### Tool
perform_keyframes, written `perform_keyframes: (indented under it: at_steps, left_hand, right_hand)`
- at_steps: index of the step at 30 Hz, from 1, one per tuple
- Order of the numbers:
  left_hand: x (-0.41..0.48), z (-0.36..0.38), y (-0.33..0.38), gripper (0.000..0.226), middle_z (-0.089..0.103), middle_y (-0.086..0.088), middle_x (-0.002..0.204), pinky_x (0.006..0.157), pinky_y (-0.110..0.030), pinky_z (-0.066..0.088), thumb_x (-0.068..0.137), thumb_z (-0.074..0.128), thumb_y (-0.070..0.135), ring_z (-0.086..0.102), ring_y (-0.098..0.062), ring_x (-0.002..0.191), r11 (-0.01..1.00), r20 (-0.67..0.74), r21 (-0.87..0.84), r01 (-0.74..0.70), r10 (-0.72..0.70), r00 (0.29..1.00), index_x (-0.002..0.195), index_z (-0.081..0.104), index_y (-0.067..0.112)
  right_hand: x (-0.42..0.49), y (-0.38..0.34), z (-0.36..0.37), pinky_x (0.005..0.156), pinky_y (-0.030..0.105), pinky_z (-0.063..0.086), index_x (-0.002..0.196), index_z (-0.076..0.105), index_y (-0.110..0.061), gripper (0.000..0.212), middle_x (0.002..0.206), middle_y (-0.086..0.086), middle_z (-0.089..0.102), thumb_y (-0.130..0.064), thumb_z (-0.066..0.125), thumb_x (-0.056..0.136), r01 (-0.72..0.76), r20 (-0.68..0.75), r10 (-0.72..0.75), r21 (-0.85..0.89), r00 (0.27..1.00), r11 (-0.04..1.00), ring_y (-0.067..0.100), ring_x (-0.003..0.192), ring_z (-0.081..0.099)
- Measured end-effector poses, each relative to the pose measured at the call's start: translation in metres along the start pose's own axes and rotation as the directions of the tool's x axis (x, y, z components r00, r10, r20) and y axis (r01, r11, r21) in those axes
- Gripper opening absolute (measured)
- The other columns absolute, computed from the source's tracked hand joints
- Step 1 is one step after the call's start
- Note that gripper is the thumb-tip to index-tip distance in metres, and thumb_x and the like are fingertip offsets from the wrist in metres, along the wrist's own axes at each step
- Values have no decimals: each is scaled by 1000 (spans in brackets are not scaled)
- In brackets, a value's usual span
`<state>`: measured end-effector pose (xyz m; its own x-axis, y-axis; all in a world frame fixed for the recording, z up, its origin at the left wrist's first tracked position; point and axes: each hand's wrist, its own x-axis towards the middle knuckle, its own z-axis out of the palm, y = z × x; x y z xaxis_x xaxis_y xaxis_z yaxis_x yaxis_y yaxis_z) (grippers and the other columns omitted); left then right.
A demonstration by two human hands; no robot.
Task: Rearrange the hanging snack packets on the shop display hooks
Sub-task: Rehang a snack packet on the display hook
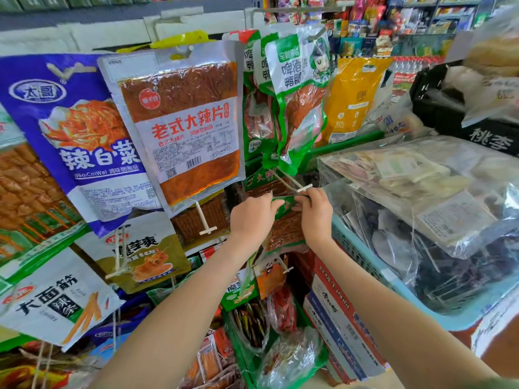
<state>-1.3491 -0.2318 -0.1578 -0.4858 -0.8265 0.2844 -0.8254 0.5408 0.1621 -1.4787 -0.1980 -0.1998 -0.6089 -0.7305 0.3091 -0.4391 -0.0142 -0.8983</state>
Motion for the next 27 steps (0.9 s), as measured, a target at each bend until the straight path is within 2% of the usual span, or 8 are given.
perform_keyframes:
  at_steps: [2,5,9,15,18,23,25,27]
  left_hand:
    - [2,-2,0,49,66,-4,67,39,-25,35,98,34,48,58,-20,54,1000,-4,5,5,-5,1000,131,52,17]
    - [4,-5,1,46,68,-6,75,49,-29,44,99,34,45,65,-25,67,1000,-1,-1,8,-8,1000,123,57,15]
    - [6,-5,5,44,70,-8,81,52,-30,44,99,33,44,66,-28,73,1000,-22,6,-12,12,1000,118,59,14]
    - [9,-6,5,45,70,-9,80,54,-31,46,100,32,44,66,-29,73,1000,-50,1,-27,27,998,119,59,14]
    - [9,-7,4,44,67,-8,72,48,-27,41,100,32,44,64,-28,64,999,-70,12,-38,39,997,112,61,14]
    - [10,-3,1,40,64,-7,68,49,-30,43,100,34,43,63,-29,63,1000,-67,-1,-11,11,998,102,61,13]
    - [10,2,-1,41,63,-5,67,47,-28,40,100,34,43,64,-28,63,1000,-57,9,3,-2,998,98,61,12]
    - [9,6,-2,42,65,-6,69,45,-28,38,99,35,43,64,-27,62,1000,-41,4,15,-15,999,102,62,11]
  right_hand:
    - [0,1,3,70,25,56,75,53,-7,24,85,7,48,0,43,95,-7,-30,8,33,1000,999,20,82,61]
    - [-2,0,6,73,29,56,76,53,-12,24,83,0,46,-1,43,95,-11,-58,14,58,998,998,20,81,60]
    - [0,-4,3,70,22,55,83,54,-10,19,85,-7,45,-2,42,96,-55,-95,64,99,993,994,17,77,62]
    - [4,-3,0,62,9,48,82,57,-2,19,89,7,50,0,44,95,-16,-80,21,54,997,998,24,77,64]
    - [5,-7,-2,60,12,48,83,59,-3,18,90,8,54,0,45,94,-6,-106,10,41,994,999,14,70,63]
    - [13,-22,-4,59,7,47,105,53,-10,20,107,6,52,3,43,93,-139,-7,142,162,990,977,11,78,62]
    - [15,-25,-5,57,5,45,124,41,-13,35,113,0,49,-1,49,93,-175,32,172,158,985,972,1,77,56]
    - [14,-25,-7,55,6,43,136,26,-14,53,121,-1,43,-4,53,91,-174,64,165,182,984,968,-1,78,53]
